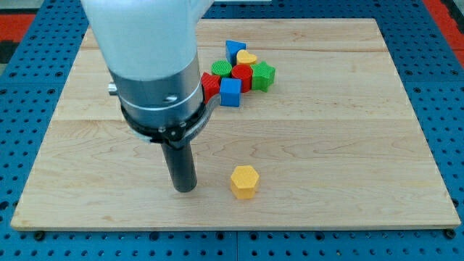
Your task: Slide yellow hexagon to the bottom center
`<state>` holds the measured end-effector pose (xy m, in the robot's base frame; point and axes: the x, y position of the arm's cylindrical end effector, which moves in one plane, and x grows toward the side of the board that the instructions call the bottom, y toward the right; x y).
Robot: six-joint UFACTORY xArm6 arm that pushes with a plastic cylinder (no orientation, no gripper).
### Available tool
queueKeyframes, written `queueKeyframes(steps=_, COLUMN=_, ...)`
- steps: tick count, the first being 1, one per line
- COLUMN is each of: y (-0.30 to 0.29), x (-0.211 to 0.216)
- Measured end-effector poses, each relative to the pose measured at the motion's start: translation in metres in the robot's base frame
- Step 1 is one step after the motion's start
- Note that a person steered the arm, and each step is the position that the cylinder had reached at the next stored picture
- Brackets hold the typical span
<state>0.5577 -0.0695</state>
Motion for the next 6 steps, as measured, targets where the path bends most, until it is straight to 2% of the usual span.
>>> queueKeyframes(steps=2, y=0.081, x=-0.003)
queueKeyframes(steps=3, y=0.092, x=-0.003)
queueKeyframes(steps=4, y=0.086, x=-0.035)
queueKeyframes(steps=5, y=0.129, x=-0.047)
queueKeyframes(steps=6, y=0.162, x=-0.03)
